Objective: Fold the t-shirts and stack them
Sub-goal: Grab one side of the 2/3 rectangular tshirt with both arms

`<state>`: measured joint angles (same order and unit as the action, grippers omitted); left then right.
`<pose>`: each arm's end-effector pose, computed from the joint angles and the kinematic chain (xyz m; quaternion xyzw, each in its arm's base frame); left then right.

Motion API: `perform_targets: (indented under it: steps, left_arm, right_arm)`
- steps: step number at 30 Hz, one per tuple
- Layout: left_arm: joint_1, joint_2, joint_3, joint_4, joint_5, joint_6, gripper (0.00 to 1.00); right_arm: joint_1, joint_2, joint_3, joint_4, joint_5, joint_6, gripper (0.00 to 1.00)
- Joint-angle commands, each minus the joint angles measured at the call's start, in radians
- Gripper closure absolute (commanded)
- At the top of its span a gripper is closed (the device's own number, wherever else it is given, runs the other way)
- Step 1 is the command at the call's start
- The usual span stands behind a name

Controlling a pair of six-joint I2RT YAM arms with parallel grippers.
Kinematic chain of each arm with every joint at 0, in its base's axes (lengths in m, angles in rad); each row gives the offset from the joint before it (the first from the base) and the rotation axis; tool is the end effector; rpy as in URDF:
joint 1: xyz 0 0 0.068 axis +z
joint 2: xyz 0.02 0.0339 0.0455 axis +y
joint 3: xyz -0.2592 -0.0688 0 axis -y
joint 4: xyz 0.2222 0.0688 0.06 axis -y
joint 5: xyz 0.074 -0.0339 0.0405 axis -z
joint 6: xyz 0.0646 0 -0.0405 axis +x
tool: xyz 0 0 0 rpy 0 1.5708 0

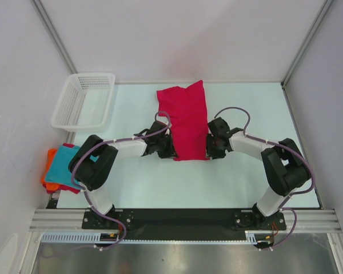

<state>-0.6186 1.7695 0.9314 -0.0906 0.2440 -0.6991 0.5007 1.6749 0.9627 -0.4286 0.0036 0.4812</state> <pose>0.2730 -0.2135 0.1331 0.0005 0.9426 -0.2831 0.1770 0.2739 0.1496 0.1455 -0.0091 0.9769 0.0990 0.1890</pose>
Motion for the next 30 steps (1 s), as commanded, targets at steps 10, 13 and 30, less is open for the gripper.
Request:
perform_targets:
  steps: [10, 13, 30]
  left_arm:
    - [-0.004, 0.001, -0.022, -0.011, 0.006, 0.004, 1.0]
    - [-0.003, -0.004, -0.025, -0.015, 0.005, 0.01, 1.0]
    - [-0.003, -0.079, -0.059, -0.044, -0.006, 0.015, 1.0]
  right_arm:
    - [0.027, 0.063, -0.03, -0.004, 0.007, 0.027, 0.61]
    - [0.038, 0.068, -0.033, 0.002, 0.007, 0.04, 0.64]
    - [0.085, -0.097, -0.093, -0.025, -0.007, 0.062, 1.0]
